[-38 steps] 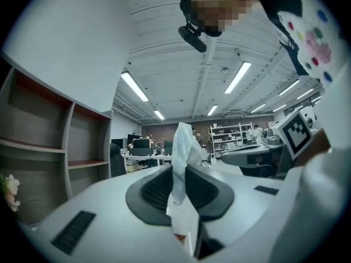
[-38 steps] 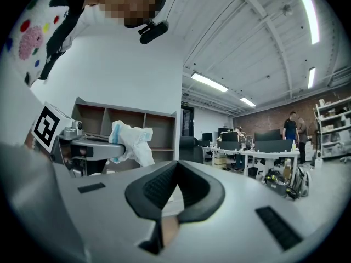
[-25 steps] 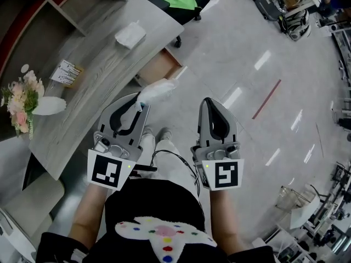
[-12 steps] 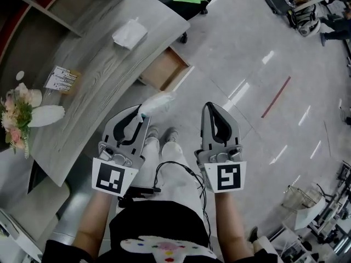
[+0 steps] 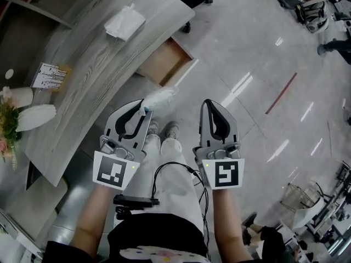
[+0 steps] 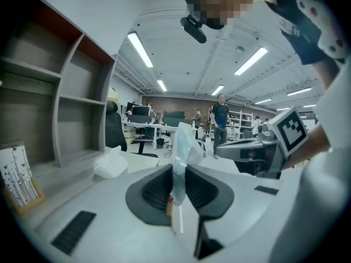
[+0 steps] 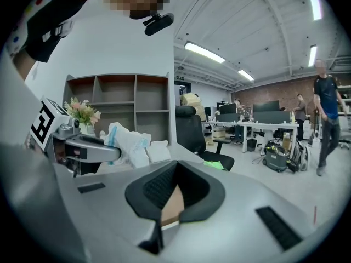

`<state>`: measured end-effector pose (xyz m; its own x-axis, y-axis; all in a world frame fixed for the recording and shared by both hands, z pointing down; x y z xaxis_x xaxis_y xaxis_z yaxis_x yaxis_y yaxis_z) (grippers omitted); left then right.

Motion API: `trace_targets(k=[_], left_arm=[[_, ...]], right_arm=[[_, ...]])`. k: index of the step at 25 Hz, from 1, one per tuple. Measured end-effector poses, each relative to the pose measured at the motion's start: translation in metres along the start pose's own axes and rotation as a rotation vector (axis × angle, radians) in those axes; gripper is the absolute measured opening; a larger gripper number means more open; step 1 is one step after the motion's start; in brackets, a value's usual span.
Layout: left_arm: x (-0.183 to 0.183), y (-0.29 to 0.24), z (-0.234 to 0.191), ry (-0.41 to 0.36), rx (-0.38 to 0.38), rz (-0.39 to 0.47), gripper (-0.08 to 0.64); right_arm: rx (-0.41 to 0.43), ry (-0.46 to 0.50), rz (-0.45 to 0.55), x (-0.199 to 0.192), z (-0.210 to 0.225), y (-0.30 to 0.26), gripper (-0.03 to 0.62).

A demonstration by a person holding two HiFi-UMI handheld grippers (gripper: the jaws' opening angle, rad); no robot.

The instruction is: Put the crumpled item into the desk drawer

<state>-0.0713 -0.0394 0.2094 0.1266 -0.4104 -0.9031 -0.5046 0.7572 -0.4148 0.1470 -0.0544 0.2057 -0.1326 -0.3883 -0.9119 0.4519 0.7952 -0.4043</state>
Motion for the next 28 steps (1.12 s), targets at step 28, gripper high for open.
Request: trace_targets(k=[28], left_arm=[[-0.129,-0.127,-0.040,0.081,0.036,-0.214,0.066]], right_arm=[[0.009,-0.031,-0.106,-0.098,0.012,-0.064,0.005]])
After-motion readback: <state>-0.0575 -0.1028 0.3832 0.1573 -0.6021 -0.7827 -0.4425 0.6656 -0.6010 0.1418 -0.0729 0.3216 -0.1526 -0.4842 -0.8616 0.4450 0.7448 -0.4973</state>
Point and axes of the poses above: the fingertips, and each gripper's own axes: y backward along the fingers, z to its right, x out of its top, the point moved 9 cm from there along y, backward along the fingers, and after that the axes turned 9 degrees about -z, right-handed, at the moved point
